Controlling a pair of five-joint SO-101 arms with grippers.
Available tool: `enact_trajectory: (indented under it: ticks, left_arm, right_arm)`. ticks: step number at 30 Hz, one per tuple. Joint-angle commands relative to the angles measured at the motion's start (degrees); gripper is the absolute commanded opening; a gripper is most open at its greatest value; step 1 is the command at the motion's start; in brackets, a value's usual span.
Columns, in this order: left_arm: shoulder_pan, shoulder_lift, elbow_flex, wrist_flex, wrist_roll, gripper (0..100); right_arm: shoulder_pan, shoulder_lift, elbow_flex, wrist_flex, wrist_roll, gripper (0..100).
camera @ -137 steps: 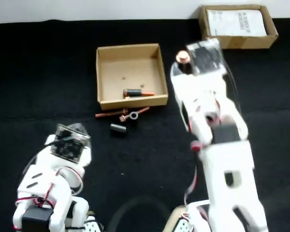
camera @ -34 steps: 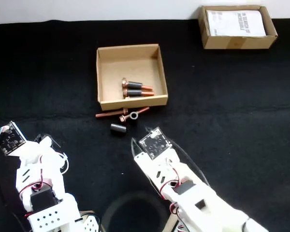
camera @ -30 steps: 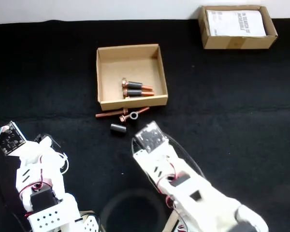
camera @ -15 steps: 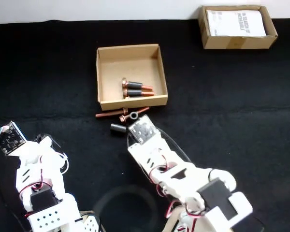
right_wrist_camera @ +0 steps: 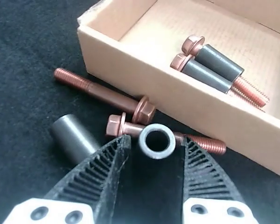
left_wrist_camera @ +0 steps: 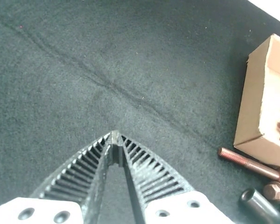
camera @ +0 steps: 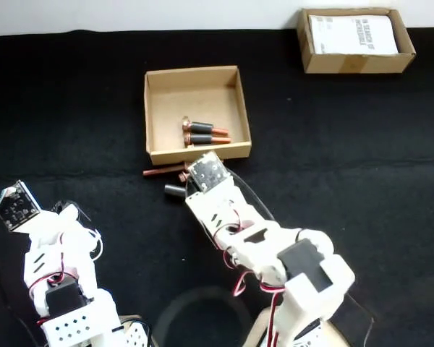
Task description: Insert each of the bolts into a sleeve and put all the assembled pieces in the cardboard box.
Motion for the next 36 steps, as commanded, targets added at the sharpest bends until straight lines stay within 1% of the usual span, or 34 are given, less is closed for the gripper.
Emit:
enact_trajectory:
  ticks: [1, 4, 6, 12, 16, 18, 22, 25, 27, 29, 32, 36]
  left_arm:
    - [0.8, -0.2, 0.8, 0.1, -0.4, 1]
    - [0.8, -0.2, 0.8, 0.1, -0.4, 1]
    - [0.8, -0.2, 0.8, 0.1, -0.4, 1]
    - [0.8, -0.2, 0.8, 0.1, -0.4, 1]
    - [1.3, 0.0, 0.8, 0.1, -0.3, 1]
    - [2.5, 0.1, 0.8, 0.1, -0.3, 1]
    - [2.6, 0.2, 0.8, 0.1, -0.3, 1]
    - [2.6, 0.3, 0.8, 0.1, -0.3, 1]
    - [2.6, 0.3, 0.8, 0.1, -0.3, 1]
    - [2.6, 0.3, 0.8, 0.1, -0.3, 1]
    - [2.6, 0.3, 0.8, 0.1, -0.3, 1]
    - [2.6, 0.3, 0.8, 0.9, -0.3, 1]
  right_arm:
    - [0.7, 0.5, -2.2, -0.9, -0.5, 13.6]
    - [0.7, 0.5, -2.1, -1.0, -0.5, 0.0]
    - [0.8, 0.6, -1.9, -1.0, -0.5, 1.7]
    - [1.6, -0.4, -2.1, -1.0, -0.3, 0.7]
    - [2.9, -5.1, -1.6, -0.8, -0.2, 0.7]
    - [3.6, -8.6, -1.5, -0.6, 1.7, 0.7]
    - [3.6, -16.5, 2.0, -0.5, 7.3, 0.7]
    - [3.3, -22.9, 5.2, 1.1, 8.4, 0.7]
    - [3.1, -27.6, 5.9, 6.7, 8.2, 0.7]
    - [3.1, -33.4, 6.0, 15.3, 6.8, 0.7]
    - [3.1, -42.8, 5.5, 30.4, -0.1, 0.7]
    - [3.0, -53.4, 0.8, 55.7, -9.3, 0.7]
